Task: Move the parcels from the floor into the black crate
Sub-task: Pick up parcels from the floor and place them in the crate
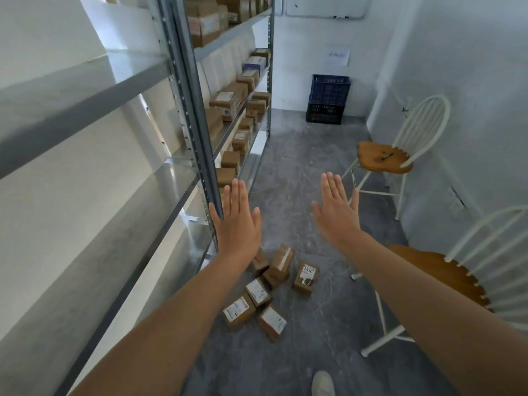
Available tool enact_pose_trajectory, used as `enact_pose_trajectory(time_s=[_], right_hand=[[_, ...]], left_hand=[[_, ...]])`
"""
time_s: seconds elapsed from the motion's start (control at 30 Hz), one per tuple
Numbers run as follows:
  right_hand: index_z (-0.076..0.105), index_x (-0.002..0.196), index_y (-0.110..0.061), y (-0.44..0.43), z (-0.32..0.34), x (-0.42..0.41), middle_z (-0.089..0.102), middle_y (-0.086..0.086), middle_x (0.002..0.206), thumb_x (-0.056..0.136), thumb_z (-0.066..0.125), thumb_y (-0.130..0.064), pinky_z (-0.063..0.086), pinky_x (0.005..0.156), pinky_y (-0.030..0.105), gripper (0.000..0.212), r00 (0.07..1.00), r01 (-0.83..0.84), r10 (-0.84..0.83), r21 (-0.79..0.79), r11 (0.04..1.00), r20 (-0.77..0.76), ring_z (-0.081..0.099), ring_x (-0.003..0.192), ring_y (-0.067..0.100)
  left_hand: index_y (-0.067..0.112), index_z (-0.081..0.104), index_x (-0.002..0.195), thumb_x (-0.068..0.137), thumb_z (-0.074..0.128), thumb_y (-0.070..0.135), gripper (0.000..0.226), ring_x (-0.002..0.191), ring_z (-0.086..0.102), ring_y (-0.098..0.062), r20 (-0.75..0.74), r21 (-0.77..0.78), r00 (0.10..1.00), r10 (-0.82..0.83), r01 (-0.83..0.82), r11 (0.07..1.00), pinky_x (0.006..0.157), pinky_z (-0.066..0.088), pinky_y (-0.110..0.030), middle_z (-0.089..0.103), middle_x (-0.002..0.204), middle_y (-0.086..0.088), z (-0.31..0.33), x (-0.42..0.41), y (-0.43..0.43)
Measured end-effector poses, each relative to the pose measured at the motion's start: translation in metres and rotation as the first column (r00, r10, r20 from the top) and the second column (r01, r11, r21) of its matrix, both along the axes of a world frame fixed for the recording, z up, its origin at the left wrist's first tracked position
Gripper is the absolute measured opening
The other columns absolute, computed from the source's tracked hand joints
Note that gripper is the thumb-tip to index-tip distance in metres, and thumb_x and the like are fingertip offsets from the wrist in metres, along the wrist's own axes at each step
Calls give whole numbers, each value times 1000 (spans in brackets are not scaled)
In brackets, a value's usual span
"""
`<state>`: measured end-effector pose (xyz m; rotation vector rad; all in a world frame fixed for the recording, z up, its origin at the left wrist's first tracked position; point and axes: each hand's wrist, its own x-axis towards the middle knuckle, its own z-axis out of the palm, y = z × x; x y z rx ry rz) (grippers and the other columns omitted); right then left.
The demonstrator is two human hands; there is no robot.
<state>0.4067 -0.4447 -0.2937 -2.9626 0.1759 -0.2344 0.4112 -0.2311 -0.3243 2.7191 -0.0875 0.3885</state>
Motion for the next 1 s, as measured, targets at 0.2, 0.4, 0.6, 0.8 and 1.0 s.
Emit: enact_pose_trajectory(time_s=[0.2,0.4,0.6,0.8,1.0], right_hand=[[-8,157,-16,-56,-6,66,-12,-2,165,104,22,-34,-14,119,50,63,998,-65,66,30,997,-16,-17,150,13],[-5,157,-16,-116,-16,133,-8,-2,165,104,24,-33,-15,117,49,62,994,-108,109,23,994,-23,-14,150,13],[-6,157,-15,-156,-36,174,-9,-1,165,104,21,-34,-13,119,51,63,980,-161,159,-3,987,-117,-14,151,14],[-8,156,-15,-154,-57,201,-11,-1,165,105,23,-33,-14,119,51,63,963,-195,194,12,981,-187,-16,150,14],[-7,157,-14,-130,-66,239,-10,0,165,104,23,-33,-12,120,52,64,963,-185,179,-11,983,-201,-16,150,14]], left_hand=[[21,-10,157,105,23,41,65,151,-15,-13,14,13,999,48,-48,999,121,-7,-52,-12,166,4,1,49,-52],[20,-6,158,106,26,42,65,145,-21,-7,10,42,995,99,-99,994,120,-7,-51,-10,166,5,-10,104,-110],[21,-4,158,104,27,42,66,147,-17,-9,-24,44,985,169,-168,985,117,-10,-49,-6,166,4,-32,133,-146],[21,-7,158,104,24,41,65,147,-20,-9,-89,96,981,175,-167,981,120,-7,-52,-9,166,5,-50,158,-139],[20,-3,158,105,27,46,67,146,-19,-11,-102,139,984,145,-130,982,120,-3,-55,-7,166,4,-70,209,-129]])
